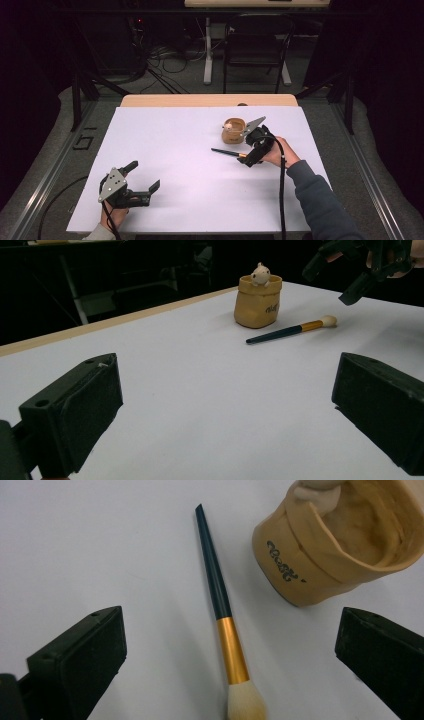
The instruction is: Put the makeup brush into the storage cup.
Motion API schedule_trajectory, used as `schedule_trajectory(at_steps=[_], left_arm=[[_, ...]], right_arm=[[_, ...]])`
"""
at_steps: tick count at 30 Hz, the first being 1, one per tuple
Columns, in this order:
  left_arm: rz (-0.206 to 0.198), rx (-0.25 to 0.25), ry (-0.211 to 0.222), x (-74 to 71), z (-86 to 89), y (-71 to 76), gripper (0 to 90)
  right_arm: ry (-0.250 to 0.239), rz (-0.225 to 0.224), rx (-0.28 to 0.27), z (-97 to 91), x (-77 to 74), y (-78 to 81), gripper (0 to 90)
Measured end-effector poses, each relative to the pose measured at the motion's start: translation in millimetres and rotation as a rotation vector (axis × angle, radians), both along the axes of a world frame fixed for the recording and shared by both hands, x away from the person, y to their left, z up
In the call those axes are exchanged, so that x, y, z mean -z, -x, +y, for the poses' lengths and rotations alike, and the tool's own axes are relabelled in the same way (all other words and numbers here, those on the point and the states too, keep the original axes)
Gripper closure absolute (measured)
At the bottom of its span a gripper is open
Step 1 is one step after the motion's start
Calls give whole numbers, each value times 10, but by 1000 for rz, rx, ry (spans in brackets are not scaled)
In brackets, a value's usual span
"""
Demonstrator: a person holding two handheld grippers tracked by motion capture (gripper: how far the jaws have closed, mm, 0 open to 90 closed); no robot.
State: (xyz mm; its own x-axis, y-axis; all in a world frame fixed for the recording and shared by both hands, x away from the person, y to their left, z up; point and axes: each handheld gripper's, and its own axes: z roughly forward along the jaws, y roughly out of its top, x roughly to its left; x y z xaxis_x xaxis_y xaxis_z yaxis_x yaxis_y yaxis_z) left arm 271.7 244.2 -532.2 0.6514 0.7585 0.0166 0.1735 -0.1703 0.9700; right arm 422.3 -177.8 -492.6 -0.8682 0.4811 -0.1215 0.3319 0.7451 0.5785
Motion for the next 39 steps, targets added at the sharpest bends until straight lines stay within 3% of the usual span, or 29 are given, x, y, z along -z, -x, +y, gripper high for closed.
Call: schedule_trajectory(at_steps=[5,7,9,11,12,13,14,17,18,22,23,25,26,33,34,36,38,39], left_arm=[[1,0,-1,0,0,-3,0],[1,1,-2,0,0,-2,0],[1,1,-2,0,-1,-1,0],[1,1,-2,0,0,-2,0],[2,1,-1,0,0,-2,0],[2,2,-2,1,1,-3,0],[2,2,-1,1,0,-3,0],[3,4,-3,0,-1,-2,0],[3,4,-2,0,-1,-2,0],[3,4,-2,0,-3,-2,0],[4,5,-1,0,-3,-2,0],[4,5,-2,0,-4,-2,0],[4,5,-2,1,-4,-2,0],[3,6,-3,-1,-3,-1,0],[4,6,-4,0,-5,-1,0],[6,6,-3,0,-9,0,0],[6,7,-4,0,-10,0,0],[5,7,-4,0,-9,0,0]], right_arm=[[51,41,-7,19,42,-60,0],[58,44,-8,28,56,-64,0],[96,58,-9,41,65,-82,0],[78,36,-6,50,95,-88,0],[106,52,-8,51,86,-94,13],[173,89,-14,53,46,-99,31],[119,53,-13,61,105,-105,54],[153,66,-14,69,123,-119,153],[170,69,-21,76,143,-134,231],[180,68,-35,86,181,-155,329],[218,90,-42,95,171,-166,388],[209,85,-45,103,189,-167,405],[225,91,-53,116,197,-175,462],[251,121,-71,137,249,-211,570],[243,121,-70,140,266,-215,590],[152,69,-65,150,377,-220,615],[155,74,-68,152,381,-223,634],[402,218,-101,161,176,-257,649]])
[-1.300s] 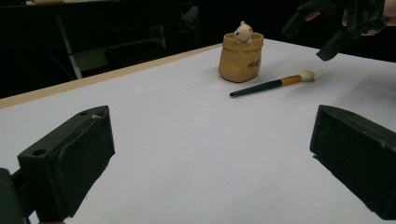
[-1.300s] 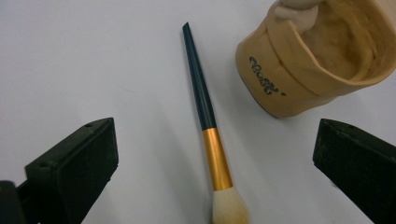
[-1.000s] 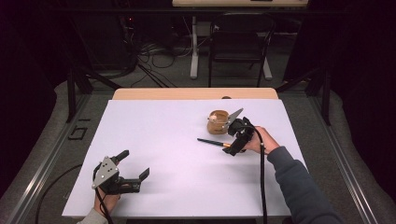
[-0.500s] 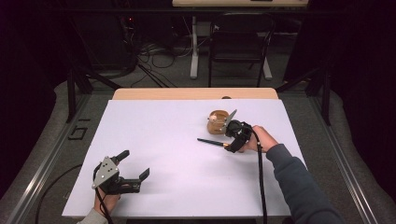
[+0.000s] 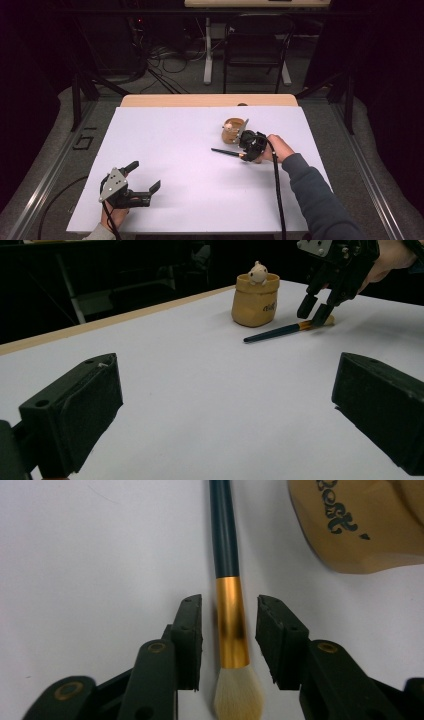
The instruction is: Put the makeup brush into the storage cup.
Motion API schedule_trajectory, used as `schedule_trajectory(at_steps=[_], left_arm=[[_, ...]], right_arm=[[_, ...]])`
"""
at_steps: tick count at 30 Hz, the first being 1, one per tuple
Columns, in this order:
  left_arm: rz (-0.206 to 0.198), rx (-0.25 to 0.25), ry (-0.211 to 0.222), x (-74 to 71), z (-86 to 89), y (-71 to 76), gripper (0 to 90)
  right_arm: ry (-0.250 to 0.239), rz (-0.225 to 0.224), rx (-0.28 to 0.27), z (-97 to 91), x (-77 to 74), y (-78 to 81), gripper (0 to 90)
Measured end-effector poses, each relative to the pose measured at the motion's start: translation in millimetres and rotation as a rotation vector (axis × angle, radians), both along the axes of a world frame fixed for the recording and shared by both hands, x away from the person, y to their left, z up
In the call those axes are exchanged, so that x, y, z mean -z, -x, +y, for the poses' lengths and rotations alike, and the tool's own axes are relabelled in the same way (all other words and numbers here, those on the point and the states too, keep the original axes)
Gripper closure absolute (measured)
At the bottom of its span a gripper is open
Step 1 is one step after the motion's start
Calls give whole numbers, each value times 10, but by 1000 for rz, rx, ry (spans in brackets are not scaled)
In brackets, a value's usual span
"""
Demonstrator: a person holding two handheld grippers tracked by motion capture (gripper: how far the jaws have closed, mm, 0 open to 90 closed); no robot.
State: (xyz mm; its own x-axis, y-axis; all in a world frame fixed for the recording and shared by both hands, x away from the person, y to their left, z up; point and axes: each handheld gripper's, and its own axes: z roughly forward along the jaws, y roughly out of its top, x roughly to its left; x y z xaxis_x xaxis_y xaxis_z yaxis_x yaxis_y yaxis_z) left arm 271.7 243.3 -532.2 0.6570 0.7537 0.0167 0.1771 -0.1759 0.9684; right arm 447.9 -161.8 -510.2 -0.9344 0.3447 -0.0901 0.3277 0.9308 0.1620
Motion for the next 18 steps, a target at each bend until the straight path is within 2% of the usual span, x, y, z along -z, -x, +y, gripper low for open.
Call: schedule_trajectory(at_steps=[1,2,3,12,18], left_arm=[[-1,-1,0,0,2,-1,0],[0,0,2,1,3,-3,0],[1,-1,1,2,4,-5,0],[-3,0,0,-1,5,-2,0],[-1,0,-1,0,1,-1,0]], right_arm=[[-5,1,-5,3,12,-5,653],[-106,-50,8,-1,105,11,662],[-139,-69,4,2,145,9,666],[-97,-49,-21,20,175,-26,707],[-104,-54,-41,29,189,-22,754]])
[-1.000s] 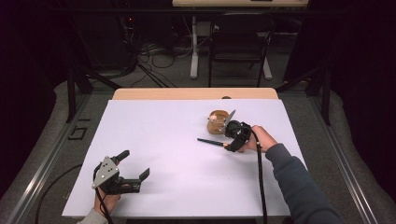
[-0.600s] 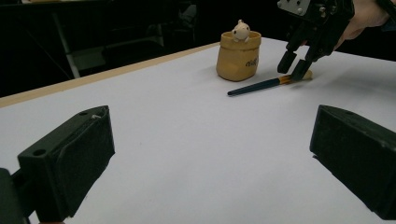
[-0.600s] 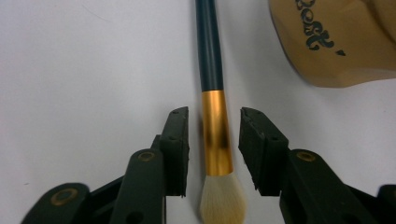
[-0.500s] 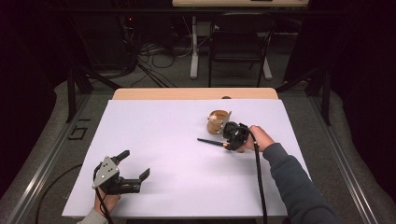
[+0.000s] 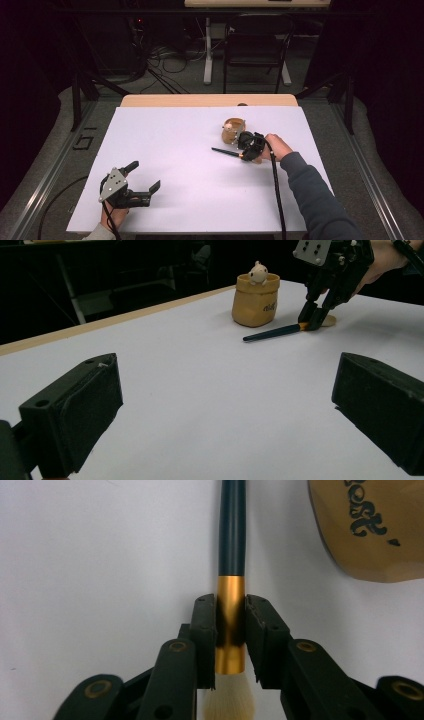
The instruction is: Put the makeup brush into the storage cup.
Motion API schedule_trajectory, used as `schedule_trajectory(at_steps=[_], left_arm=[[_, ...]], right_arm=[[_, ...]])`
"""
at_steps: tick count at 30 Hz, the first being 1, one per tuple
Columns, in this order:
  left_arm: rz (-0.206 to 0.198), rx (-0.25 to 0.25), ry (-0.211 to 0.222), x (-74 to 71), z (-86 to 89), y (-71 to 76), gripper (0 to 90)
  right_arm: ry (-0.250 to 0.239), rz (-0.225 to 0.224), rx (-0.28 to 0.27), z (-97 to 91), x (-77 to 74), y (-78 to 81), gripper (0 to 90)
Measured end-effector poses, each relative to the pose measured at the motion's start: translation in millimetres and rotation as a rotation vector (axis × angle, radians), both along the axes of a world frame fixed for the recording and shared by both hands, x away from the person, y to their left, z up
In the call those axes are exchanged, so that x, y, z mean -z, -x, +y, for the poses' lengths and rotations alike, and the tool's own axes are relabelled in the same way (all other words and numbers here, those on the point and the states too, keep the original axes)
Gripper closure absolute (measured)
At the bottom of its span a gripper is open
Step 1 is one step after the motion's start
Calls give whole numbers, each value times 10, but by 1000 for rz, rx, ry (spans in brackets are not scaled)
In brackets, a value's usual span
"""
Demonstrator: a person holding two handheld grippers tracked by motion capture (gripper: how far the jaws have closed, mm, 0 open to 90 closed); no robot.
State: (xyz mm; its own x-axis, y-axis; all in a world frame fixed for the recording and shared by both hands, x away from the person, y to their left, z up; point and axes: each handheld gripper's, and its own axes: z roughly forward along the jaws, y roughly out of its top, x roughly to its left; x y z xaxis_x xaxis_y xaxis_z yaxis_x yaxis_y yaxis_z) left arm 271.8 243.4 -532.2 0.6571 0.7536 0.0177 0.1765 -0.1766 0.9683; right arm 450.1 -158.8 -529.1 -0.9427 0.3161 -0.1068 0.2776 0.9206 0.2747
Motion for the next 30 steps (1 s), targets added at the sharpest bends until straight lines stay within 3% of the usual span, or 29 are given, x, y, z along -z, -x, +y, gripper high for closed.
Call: schedule_trajectory(at_steps=[7,19,28,30], left_arm=[[-1,1,0,-1,1,1,0],[-1,4,0,-2,-1,1,0],[-3,3,0,-3,2,2,0],[-3,3,0,-3,2,2,0]], right_arm=[[30,-3,-21,19,-16,3,768],[-8,-7,-10,-23,-55,39,772],[24,-14,-18,-11,-56,35,772],[-12,-33,-12,-4,-38,42,772]])
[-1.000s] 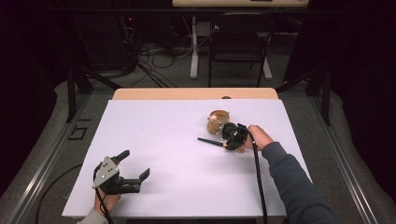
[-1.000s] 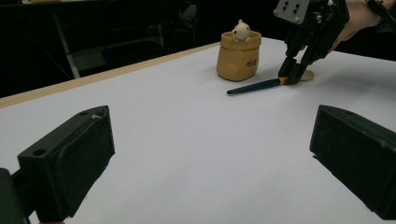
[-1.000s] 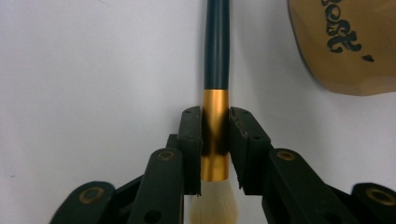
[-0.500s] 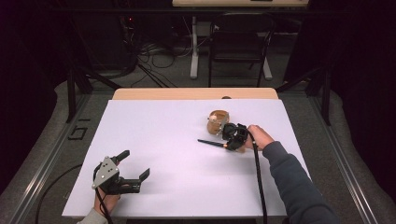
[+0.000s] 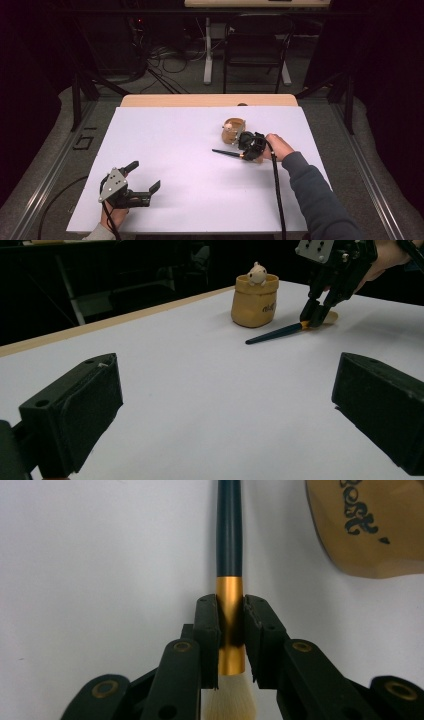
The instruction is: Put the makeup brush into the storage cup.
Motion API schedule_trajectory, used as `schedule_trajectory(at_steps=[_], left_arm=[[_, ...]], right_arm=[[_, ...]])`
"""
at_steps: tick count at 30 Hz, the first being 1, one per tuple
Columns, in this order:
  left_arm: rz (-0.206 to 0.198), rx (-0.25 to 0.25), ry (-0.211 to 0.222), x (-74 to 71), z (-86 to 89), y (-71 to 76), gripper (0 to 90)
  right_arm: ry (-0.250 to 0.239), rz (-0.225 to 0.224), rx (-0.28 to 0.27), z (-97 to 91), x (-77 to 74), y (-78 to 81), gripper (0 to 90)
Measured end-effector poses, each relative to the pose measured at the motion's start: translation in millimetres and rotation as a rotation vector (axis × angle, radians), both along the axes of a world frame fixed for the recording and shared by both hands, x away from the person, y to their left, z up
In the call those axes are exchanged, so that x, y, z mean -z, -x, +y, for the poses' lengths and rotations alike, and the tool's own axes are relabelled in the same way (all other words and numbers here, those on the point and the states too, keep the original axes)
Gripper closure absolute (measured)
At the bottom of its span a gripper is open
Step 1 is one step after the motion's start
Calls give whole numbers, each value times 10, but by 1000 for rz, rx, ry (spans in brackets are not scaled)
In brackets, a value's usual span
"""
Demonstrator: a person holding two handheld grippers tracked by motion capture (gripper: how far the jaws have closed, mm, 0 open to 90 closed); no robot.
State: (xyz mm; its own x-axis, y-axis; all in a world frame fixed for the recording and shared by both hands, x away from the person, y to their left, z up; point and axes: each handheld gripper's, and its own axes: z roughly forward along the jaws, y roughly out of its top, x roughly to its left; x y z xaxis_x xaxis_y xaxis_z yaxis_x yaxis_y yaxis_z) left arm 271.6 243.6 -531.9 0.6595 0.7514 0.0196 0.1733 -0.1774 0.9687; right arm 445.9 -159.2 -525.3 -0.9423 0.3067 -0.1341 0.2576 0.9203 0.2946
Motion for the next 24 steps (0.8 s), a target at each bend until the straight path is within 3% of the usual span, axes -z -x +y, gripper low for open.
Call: schedule_trajectory(at_steps=[2,9,24], left_arm=[[0,0,0,1,0,-1,0],[1,1,0,2,-4,-3,0],[0,5,0,1,-5,-4,0]], right_arm=[[17,11,0,6,-23,5,772],[-29,-5,-8,-8,-97,50,773],[-37,-30,-71,33,-280,228,773]])
